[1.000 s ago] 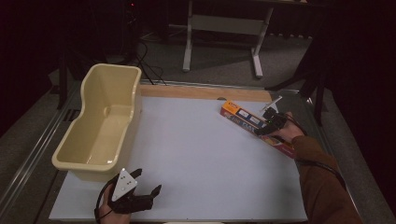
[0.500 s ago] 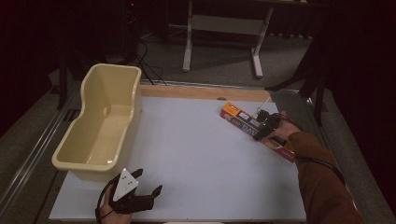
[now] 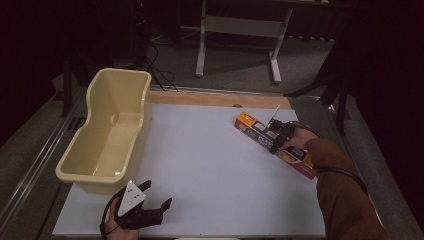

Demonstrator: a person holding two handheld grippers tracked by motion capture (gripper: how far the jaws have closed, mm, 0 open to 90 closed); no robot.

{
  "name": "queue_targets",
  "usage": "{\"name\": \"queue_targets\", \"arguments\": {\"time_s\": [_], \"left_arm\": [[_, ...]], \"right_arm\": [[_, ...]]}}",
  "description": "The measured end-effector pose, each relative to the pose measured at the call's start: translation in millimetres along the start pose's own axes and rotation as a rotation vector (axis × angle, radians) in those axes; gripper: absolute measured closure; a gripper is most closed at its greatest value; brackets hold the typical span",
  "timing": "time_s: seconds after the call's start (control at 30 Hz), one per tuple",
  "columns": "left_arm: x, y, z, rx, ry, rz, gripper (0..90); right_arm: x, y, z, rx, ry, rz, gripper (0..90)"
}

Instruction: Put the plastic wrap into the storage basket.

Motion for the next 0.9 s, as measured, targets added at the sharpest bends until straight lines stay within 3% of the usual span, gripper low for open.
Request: {"name": "queue_targets", "arguments": {"time_s": [0.23, 0.43, 0.9], "left_arm": [[0.7, -0.5, 0.3, -0.003, 0.004, 0.002, 15.4], [0.3, -1.6, 1.2, -0.005, 0.0, -0.003, 15.4], [0.8, -2.2, 1.0, -0.009, 0.016, -0.007, 15.4]], "right_arm": [[12.6, 0.8, -1.0, -0.019, -0.056, 0.09, 39.7], [22.5, -0.1, 0.1, -0.031, -0.08, 0.102, 39.7], [50.9, 20.9, 16.8, -0.176, -0.141, 0.176, 39.7]]}}
Point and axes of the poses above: each handheld gripper's, and its own axes: y roughly backward along the jaws, z roughly out of its top, x roughly to its left, the point moved 3 cm from there along -y, roughly forward along the jaws, and after that the axes turned 14 degrees about z, right-handed, at the moved point
